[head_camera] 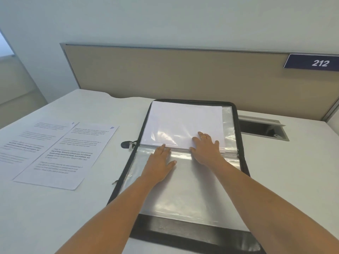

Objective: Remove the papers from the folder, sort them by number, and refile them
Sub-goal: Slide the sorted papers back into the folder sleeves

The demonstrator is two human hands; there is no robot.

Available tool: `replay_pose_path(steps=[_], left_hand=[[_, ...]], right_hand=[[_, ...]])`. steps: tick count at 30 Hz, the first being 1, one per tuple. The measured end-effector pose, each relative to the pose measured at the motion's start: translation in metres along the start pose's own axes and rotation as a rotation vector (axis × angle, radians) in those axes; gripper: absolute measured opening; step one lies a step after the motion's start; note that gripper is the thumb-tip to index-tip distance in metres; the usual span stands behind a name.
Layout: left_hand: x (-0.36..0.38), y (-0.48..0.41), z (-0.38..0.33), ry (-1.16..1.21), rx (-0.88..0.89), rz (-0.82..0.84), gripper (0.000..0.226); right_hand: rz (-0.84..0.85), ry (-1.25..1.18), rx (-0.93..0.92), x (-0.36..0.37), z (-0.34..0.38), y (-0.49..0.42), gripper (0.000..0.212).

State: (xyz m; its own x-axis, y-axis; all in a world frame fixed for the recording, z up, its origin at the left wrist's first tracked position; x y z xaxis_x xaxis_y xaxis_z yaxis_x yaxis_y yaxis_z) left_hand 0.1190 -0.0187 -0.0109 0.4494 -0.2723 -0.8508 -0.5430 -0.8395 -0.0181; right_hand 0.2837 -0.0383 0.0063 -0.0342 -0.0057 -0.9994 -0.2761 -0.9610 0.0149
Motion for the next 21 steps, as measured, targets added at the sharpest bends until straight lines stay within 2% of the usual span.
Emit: replay_pose_path(steps=[7,14,21], left_hand=[[-0.044,0.023,0.058,-0.037,-0.047,-0.076,0.053],[-0.126,0.049,0.169,-0.04,-0.192,-0.192,0.048],[-0.205,0.076,0.285,-0.033,-0.334,-0.309,0.042]], right_hand=[[-0.016,-0.128,-0.097,-0.007,0.086,0.005,0.039],[-0.008,-0.214,-0.255,-0.014,0.206,-0.01,0.033],[0.07,-0.238,-0.39,-0.002,0.323,-0.021,0.036]])
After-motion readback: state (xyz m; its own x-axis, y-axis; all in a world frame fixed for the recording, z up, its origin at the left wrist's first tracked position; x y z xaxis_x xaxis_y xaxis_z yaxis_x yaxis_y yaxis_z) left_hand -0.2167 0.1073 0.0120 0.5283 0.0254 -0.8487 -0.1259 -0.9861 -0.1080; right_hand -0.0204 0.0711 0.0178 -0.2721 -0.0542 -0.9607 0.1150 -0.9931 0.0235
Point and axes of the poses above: each hand's wrist, its own y-axis away from the middle knuckle, its own x-axis out of the palm, z = x × y, the point moved 7 cm from there along -y, towards the middle knuckle, and after that the axes turned 5 degrees about y, right-handed, at the moved point
